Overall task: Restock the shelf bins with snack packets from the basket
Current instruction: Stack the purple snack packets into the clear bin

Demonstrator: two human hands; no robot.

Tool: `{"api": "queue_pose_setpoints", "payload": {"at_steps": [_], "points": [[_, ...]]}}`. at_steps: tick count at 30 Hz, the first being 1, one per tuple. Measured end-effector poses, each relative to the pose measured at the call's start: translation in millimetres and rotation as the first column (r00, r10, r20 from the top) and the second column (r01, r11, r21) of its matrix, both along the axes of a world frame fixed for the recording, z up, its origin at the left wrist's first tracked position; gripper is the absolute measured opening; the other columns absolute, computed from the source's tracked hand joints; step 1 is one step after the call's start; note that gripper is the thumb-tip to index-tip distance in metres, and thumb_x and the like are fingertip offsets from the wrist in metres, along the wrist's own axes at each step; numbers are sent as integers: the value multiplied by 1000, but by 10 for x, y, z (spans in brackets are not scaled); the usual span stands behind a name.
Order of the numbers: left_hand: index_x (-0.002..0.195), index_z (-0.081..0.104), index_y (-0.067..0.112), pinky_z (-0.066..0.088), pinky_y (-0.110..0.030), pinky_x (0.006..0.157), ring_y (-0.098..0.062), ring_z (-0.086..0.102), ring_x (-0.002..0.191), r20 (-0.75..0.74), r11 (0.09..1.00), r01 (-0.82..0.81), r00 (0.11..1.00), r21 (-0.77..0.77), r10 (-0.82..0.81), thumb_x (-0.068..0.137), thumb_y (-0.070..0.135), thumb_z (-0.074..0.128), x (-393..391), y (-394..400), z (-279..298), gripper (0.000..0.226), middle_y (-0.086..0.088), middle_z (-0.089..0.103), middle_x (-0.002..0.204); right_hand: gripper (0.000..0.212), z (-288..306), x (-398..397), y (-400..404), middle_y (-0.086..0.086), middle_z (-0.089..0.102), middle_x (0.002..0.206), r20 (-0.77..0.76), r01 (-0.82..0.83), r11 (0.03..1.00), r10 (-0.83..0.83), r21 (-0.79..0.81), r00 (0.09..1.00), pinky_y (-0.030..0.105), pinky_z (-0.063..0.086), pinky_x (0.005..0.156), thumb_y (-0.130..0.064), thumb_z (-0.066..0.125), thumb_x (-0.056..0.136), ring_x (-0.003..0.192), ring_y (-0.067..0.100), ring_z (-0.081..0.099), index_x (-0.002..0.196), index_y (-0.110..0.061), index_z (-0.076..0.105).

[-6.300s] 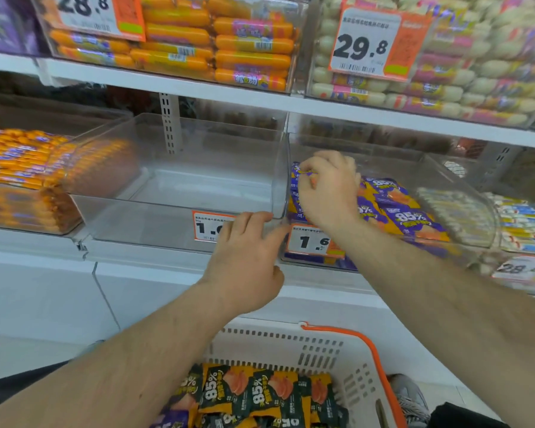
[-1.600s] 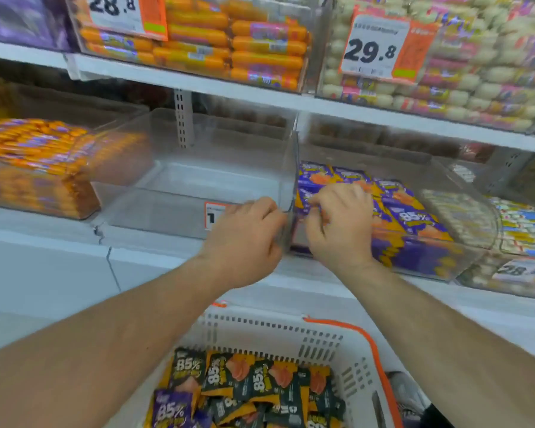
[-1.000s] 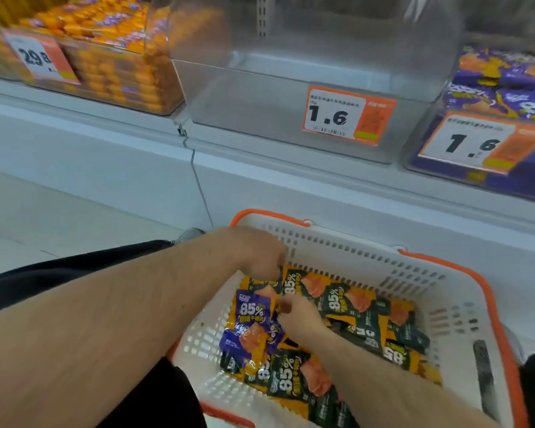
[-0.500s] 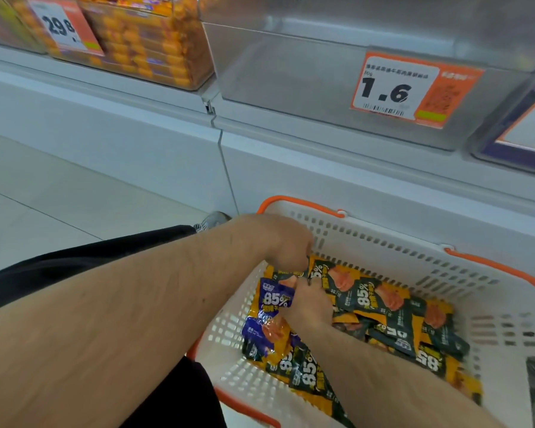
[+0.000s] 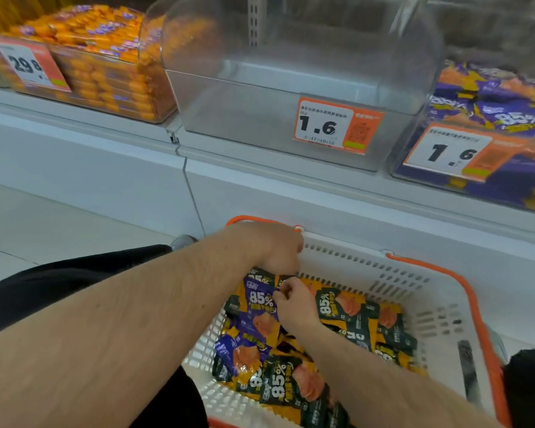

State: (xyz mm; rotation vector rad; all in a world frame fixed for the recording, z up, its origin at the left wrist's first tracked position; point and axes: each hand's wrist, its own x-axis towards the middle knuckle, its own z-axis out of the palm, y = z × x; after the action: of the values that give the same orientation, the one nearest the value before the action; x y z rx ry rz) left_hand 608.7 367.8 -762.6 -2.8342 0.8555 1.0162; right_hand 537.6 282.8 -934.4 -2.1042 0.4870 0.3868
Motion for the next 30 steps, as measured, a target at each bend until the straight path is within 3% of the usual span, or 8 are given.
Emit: {"api": "queue_pose_setpoints", "payload": {"at_steps": [4, 8, 12, 15, 18, 24, 27, 30], "points": [[152, 23, 20, 40, -45, 104, -32, 37, 134, 76, 995, -70, 994, -69, 75, 93, 41, 54, -12, -138, 96, 69, -8, 31, 150, 15, 471, 134, -399, 8, 61, 85, 116, 4, 1000, -4, 1, 993, 33, 47, 63, -25, 53, 98, 76, 24, 59, 90, -13, 53], [152, 18, 18, 37, -47, 107, -33, 36, 136, 146, 970, -187, 967, -158, 210, 90, 51, 55, 1, -268, 213, 79, -11, 30, 153, 12, 1048, 151, -840, -2, 48, 70, 290, 97, 994, -105, 43, 951, 24, 34, 53, -15, 52, 98, 60, 14, 43, 87, -18, 49], [143, 35, 16, 43, -28, 89, -24, 54, 116, 65, 879, -303, 935, -368, 349, 87, 48, 62, -18, -414, 415, 70, -5, 53, 132, 14, 1568, 103, -1159, -5, 55, 73, 382, 142, 984, -174, 112, 908, 15, 37, 48, -8, 53, 97, 62, 11, 51, 87, -19, 52], [100, 62, 15, 45, -26, 66, -18, 60, 79, -71, 732, -331, 929, -596, 363, 85, 22, 70, -81, -537, 560, 18, -2, 62, 87, 20, 1886, 64, -1304, 5, 60, 73, 435, 142, 975, -204, 171, 877, 28, 43, 56, -8, 56, 95, 62, 20, 54, 82, -22, 53], [83, 62, 10, 50, -29, 54, -15, 57, 57, -172, 583, -362, 918, -727, 356, 84, 10, 71, -144, -642, 702, 9, -10, 62, 69, 20, 2147, -55, -1394, 6, 58, 75, 523, 168, 958, -269, 234, 809, 29, 39, 54, -11, 59, 94, 60, 20, 50, 92, -28, 48], [84, 63, 13, 55, -24, 51, -7, 64, 54, -295, 258, -409, 874, -875, 385, 89, 7, 68, -165, -961, 1069, 9, -6, 70, 74, 33, 2390, -415, -1538, -4, 49, 99, 781, 278, 937, -8, -213, 624, 4, 39, 71, -25, 80, 72, 87, -12, 50, 88, -23, 51], [87, 64, 13, 55, -25, 52, -8, 66, 56, -376, 163, -449, 861, -878, 343, 89, 5, 67, -167, -1136, 1201, 9, -4, 71, 76, 64, 2377, -378, -1598, -7, 44, 116, 754, 300, 876, 104, -379, 648, 32, 50, 84, -60, 74, 52, 99, 12, 57, 100, -25, 50], [91, 64, 14, 58, -29, 60, -11, 70, 64, -368, 179, -444, 865, -878, 341, 89, 12, 69, -153, -1330, 1297, 6, -3, 74, 82, 71, 2478, -325, -1679, -9, 41, 114, 756, 385, 824, 78, -416, 649, 43, 51, 80, -63, 69, 47, 98, 21, 55, 103, -27, 43]]}}
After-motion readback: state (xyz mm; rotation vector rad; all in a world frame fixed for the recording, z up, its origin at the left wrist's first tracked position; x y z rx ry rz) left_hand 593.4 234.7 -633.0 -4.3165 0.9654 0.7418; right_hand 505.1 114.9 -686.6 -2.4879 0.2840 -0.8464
